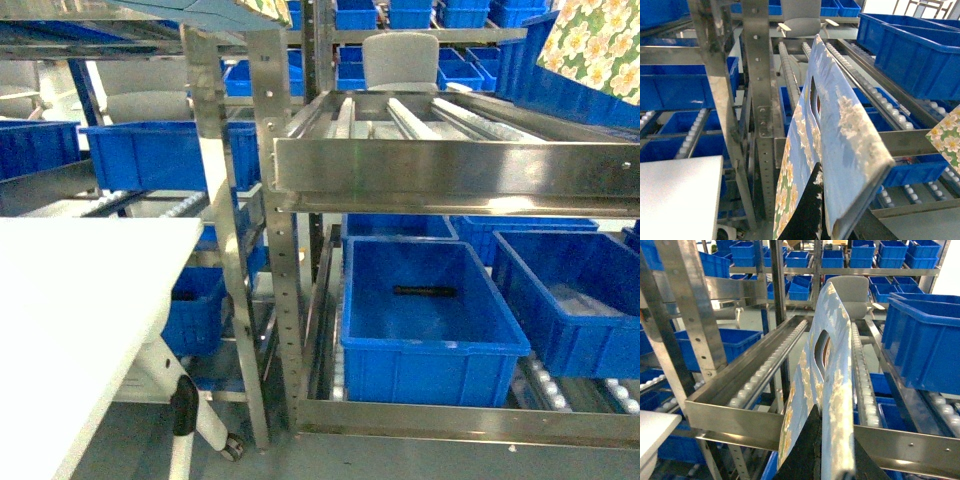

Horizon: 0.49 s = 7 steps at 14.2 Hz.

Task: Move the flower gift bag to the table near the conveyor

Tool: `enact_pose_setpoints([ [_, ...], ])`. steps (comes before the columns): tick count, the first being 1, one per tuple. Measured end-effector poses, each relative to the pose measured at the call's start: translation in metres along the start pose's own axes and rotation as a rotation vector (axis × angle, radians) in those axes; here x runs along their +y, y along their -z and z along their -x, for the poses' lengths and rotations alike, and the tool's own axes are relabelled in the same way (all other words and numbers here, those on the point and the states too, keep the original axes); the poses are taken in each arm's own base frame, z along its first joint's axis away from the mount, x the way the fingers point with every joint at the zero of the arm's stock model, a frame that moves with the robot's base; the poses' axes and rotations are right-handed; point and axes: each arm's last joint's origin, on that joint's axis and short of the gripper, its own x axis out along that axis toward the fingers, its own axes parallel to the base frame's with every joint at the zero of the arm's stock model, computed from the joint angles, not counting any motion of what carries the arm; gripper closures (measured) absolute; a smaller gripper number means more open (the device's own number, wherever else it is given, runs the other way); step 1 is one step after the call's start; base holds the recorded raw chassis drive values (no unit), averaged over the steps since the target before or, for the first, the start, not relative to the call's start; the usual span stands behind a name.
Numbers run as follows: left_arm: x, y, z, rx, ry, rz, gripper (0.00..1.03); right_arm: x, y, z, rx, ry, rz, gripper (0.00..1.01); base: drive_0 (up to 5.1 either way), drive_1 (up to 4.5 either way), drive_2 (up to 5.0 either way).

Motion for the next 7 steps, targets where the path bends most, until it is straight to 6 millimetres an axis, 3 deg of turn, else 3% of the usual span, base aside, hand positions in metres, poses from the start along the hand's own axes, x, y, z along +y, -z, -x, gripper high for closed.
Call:
enact_pose_setpoints([
  [7, 0.0000, 0.0000, 0.0000, 0.000, 0.000, 0.000, 1.01, 0.0000, -0.0002, 0.0000, -0.002, 0.000, 0.000, 0.99, -5.0, 2.39, 2.4],
])
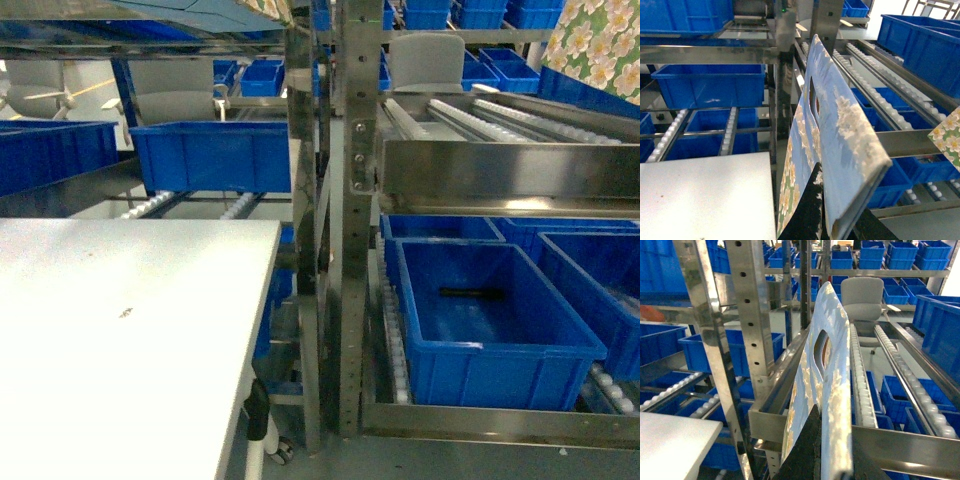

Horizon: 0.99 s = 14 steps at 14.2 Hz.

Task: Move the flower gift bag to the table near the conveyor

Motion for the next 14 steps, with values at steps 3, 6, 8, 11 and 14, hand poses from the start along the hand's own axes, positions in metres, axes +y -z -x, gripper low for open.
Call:
enact_pose_setpoints([
  [3, 0.0000, -0.0001, 0.0000, -0.001, 0.000, 0.000, 1.01, 0.0000, -0.0002, 0.0001, -0.001, -0.001, 0.000, 0.99, -4.9, 2.50, 2.5],
  [6, 0.0003, 0.0001, -0.0001, 0.001, -0.001, 0.000, 1.01, 0.0001, -0.0003, 0.0003, 0.000, -0.002, 0.000, 0.99, -4.9, 2.43, 2.4],
  [8, 0.0002, 0.0000, -0.0001, 0.000, -0.001, 0.000, 1.01, 0.0001, -0.0003, 0.0003, 0.000, -0.002, 0.000, 0.99, -5.0, 2.35, 2.3],
  [11, 0.0002, 0.0000, -0.0001, 0.000, -0.001, 0.000, 1.01, 0.0000, 0.0003, 0.0000, 0.003, -0.001, -0.001, 0.99, -5.0, 2.37, 2.4],
  [14, 0.0006, -0.0001, -0.0001, -0.001, -0.005, 0.001, 1.01, 0.0001, -0.0002, 0.0001, -0.001, -0.003, 0.000, 0.99, -5.0, 2.44, 2.4],
])
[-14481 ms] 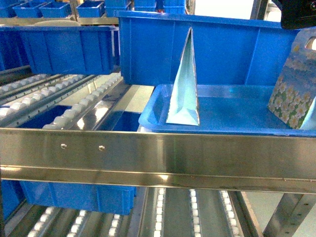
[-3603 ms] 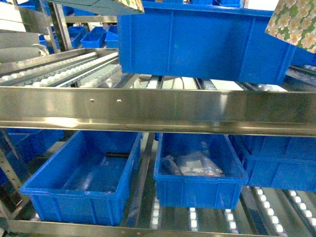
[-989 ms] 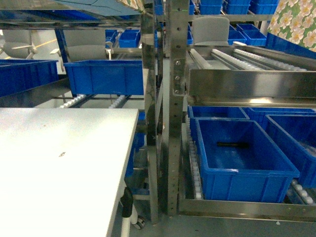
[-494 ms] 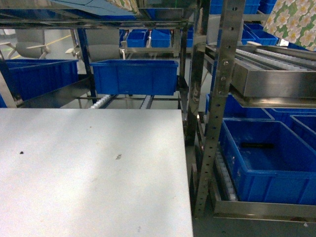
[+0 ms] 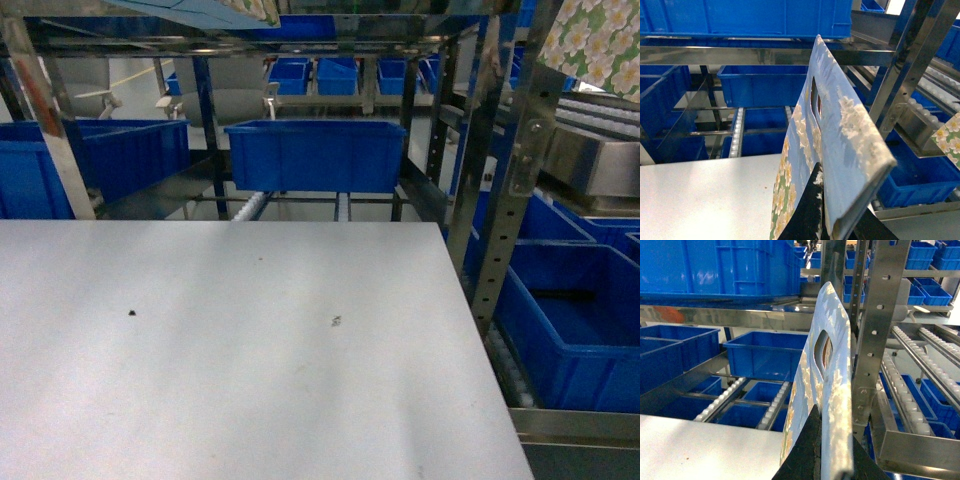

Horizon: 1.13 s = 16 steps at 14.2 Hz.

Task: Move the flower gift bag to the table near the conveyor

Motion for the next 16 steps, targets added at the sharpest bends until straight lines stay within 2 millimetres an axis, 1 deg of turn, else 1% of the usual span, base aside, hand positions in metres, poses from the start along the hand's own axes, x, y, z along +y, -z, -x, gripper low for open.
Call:
enact_pose_setpoints([
  [16, -0.0002, 0.0000, 0.0000, 0.000, 0.003, 0.000, 1.01, 0.0000, -0.0002, 0.0002, -0.001, 0.000, 0.000, 0.99, -5.0, 2.43, 2.4],
])
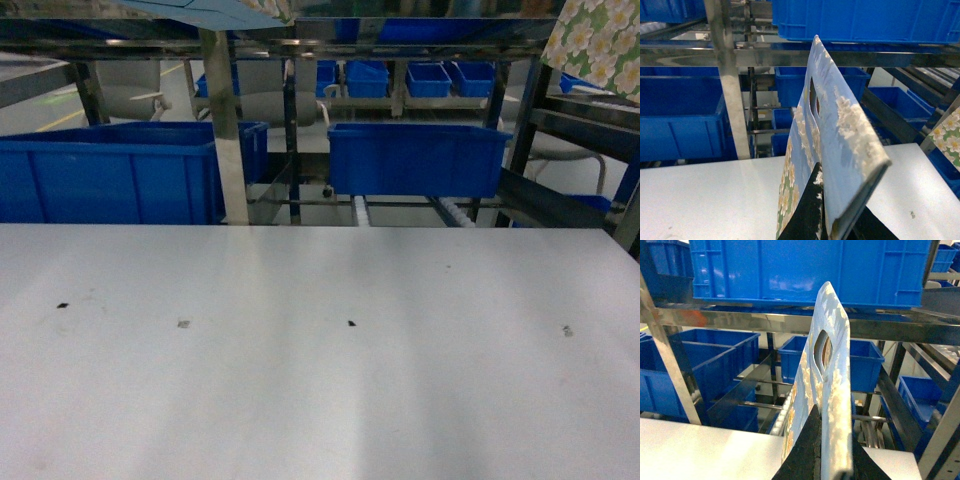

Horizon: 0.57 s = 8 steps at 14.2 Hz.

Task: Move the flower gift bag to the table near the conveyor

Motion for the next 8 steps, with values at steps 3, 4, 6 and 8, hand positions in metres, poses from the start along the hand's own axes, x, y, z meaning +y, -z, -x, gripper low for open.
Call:
enact_pose_setpoints([
  [3, 0.0001, 0.0000, 0.0000, 0.000, -0.001, 0.000, 1.01, 0.0000, 0.0003, -0.0001, 0.003, 0.000, 0.000, 0.99, -5.0, 2.43, 2.4],
  [4, 0.0001, 0.0000, 0.0000, 0.000, -0.001, 0.000, 1.01, 0.0000, 0.0000, -0.0001, -0.001, 0.000, 0.000, 0.99, -4.9, 2.55, 2.5],
  [6, -0.0002, 0.0007, -0.0002, 0.006, 0.000, -0.002, 1.01, -0.0002, 0.0010, -0.0003, 0.007, 0.001, -0.001, 0.99, -4.9, 2.52, 2.5],
  [8, -0.0002, 0.0003, -0.0002, 0.002, 0.000, -0.001, 1.01, 0.0001, 0.0004, -0.0002, 0.002, -0.001, 0.000, 0.99, -5.0, 2.44, 2.4],
])
